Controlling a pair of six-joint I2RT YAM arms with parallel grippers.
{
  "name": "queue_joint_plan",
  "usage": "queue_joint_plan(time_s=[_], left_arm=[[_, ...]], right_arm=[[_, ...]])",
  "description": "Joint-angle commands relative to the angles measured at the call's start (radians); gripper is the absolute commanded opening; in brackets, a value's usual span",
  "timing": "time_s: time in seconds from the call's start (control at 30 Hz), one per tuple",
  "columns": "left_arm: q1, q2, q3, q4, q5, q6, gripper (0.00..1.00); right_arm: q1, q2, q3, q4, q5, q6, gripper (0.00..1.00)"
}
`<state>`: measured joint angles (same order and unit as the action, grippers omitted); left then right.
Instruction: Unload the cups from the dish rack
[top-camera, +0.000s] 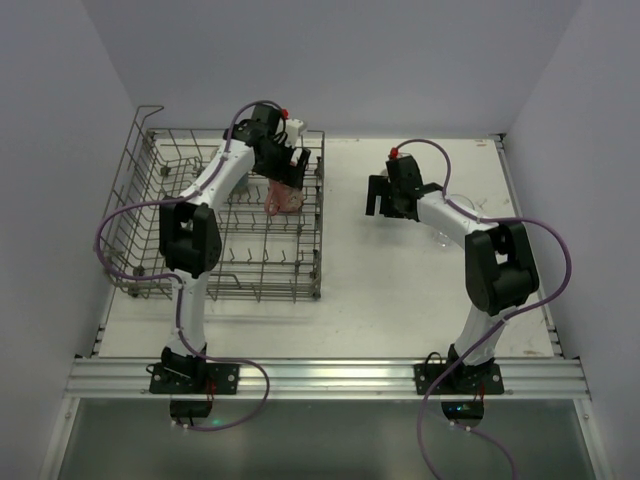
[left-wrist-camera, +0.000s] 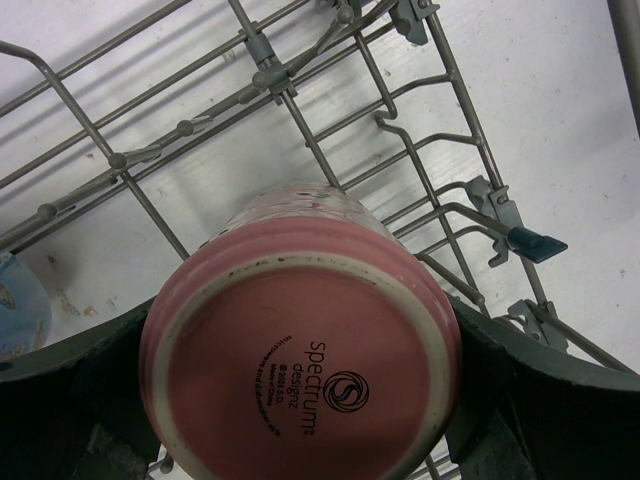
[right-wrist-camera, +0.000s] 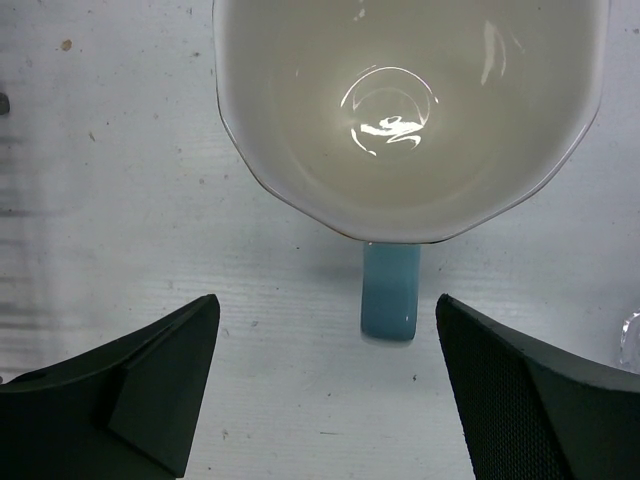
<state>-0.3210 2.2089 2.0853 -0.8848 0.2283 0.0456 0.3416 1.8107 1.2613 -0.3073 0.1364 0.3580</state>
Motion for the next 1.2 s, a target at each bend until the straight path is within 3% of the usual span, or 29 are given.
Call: queue_joint_plan(time_s=[0.0,0.03,0.1,0.13,0.37,0.77,1.0,1.1,1.17], left_arm=[[0.003,0.009,0.032,-0.022,0.003,-0.010,0.50],[0.003,0.003,0.030,-0.020,0.005,-0.013,0.36],[0.003,-0.003,0.032,-0.020,-0.001,-0.024,0.18],[0.002,-0.014,0.030,-0.022,-0.009,-0.027,0.00],[-0.009,-0.101,0.009,0.010,-0.056,-0.058,0.00],[-0.024,-0.247,0.027,0.044,-0.095,-0.111,0.00],[-0.035,-0.397,0.041,0.079,-0.058,-0.157,0.00],[-0.035,-0.516,-0.056,0.209,-0.005,-0.210,0.00],[-0.035,-0.587,-0.193,0.306,0.055,-0.265,0.00]], right_arm=[[0.004,-0.039,0.007,0.020,-0.006,0.006,0.90],[0.005,-0.042,0.010,0.020,-0.004,0.007,0.90],[0.004,-0.048,0.009,0.019,-0.003,0.007,0.91],[0.004,-0.051,0.013,0.008,-0.001,0.009,0.91],[0.004,-0.088,-0.002,0.002,-0.006,0.022,0.99],[0.004,-0.134,-0.002,-0.038,0.035,0.030,0.99],[0.028,-0.254,-0.031,-0.081,0.071,0.033,0.99],[0.036,-0.329,-0.045,-0.078,0.026,0.068,0.99],[0.036,-0.385,-0.059,-0.041,-0.087,0.094,0.99]])
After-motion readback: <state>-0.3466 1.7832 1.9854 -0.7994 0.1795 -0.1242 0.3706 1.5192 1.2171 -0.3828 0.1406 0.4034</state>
